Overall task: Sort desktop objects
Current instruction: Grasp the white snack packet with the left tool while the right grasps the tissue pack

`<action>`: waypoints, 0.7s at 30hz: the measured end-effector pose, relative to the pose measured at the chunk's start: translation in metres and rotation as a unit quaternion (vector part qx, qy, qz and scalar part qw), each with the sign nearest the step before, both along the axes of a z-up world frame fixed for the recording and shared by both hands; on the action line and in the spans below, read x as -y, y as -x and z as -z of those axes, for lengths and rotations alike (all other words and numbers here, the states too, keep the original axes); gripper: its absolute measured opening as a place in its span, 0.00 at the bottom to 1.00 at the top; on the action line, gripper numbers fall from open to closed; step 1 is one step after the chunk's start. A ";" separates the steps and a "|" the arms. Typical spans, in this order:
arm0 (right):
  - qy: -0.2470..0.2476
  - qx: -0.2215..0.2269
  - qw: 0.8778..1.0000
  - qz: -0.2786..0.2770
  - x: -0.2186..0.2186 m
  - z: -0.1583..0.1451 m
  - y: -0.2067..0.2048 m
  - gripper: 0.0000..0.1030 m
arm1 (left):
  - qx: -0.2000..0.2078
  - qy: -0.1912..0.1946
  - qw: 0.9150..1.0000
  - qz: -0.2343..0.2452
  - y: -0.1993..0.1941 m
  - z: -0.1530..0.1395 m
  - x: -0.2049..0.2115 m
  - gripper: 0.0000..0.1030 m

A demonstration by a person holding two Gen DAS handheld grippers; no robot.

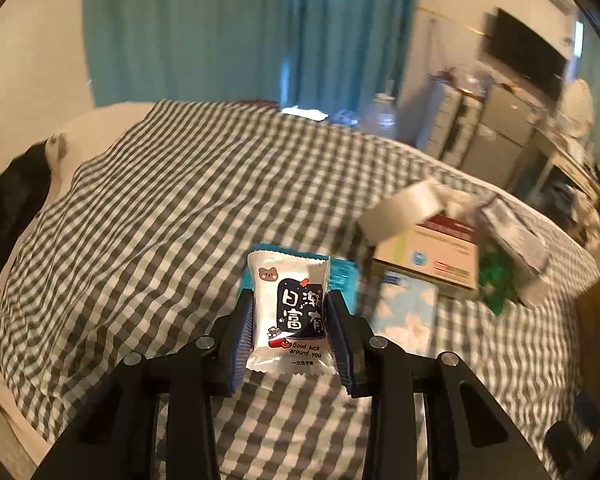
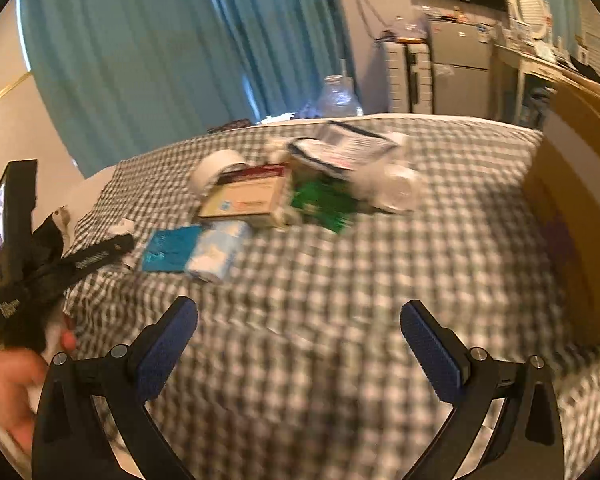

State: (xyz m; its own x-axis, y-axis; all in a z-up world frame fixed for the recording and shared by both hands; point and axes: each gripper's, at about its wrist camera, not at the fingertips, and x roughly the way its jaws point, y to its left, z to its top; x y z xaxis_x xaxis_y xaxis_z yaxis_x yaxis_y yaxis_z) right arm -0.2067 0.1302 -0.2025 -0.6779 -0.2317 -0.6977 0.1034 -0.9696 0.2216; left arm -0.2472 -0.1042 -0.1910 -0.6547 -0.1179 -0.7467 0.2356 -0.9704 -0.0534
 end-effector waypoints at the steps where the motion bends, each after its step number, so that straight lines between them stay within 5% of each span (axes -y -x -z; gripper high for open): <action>1: 0.002 0.001 1.000 -0.006 0.009 0.002 0.007 0.99 | 0.006 0.014 1.000 -0.001 0.005 0.003 0.001 0.35; 4: 0.009 0.006 1.000 -0.023 0.034 0.009 0.030 0.99 | 0.032 0.060 0.998 -0.011 0.018 0.011 0.010 0.35; 11: 0.017 0.040 0.999 -0.022 0.072 0.043 0.083 0.96 | 0.056 0.057 0.995 -0.055 0.031 0.027 0.052 0.37; 15: 0.003 0.061 0.998 -0.026 0.094 0.062 0.104 0.87 | 0.051 0.044 0.996 -0.064 0.032 0.030 0.062 0.38; 19: -0.029 0.087 0.995 -0.030 0.115 0.073 0.117 0.58 | 0.063 0.031 0.995 -0.068 0.032 0.032 0.064 0.38; 21: -0.045 0.093 0.994 -0.032 0.120 0.070 0.118 0.53 | 0.063 0.028 0.995 -0.071 0.031 0.031 0.067 0.38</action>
State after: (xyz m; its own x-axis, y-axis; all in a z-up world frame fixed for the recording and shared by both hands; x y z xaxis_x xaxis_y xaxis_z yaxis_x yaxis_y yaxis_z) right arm -0.3249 0.0098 -0.2728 -0.5208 -0.2015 -0.8295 0.1302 -0.9791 0.1561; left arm -0.2781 -0.1717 -0.2224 -0.5297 -0.2463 -0.8117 0.3727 -0.9272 0.0381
